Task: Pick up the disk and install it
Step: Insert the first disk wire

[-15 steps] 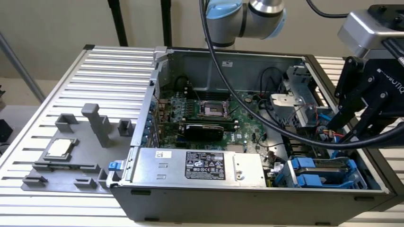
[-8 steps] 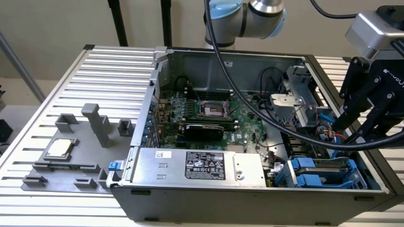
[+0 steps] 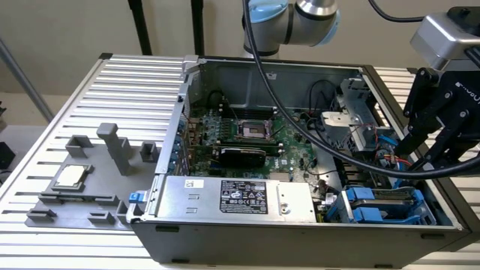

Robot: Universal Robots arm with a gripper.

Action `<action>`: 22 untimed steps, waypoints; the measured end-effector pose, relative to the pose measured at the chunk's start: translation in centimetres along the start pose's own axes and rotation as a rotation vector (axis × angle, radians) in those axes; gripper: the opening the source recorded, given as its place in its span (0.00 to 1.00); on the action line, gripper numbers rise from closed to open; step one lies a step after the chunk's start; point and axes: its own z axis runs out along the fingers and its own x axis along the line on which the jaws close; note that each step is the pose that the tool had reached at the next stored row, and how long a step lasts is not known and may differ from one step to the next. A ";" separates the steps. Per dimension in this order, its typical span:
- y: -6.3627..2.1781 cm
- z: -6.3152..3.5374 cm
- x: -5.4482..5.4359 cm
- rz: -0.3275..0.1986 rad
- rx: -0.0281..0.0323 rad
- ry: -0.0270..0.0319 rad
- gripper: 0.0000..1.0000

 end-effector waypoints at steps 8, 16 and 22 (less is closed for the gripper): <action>-1.22 0.48 0.0 -0.002 -0.0003 0.0001 0.40; -3.07 1.91 0.1 -0.015 -0.0011 0.0049 0.40; -3.39 2.99 0.1 -0.021 -0.0014 0.0051 0.40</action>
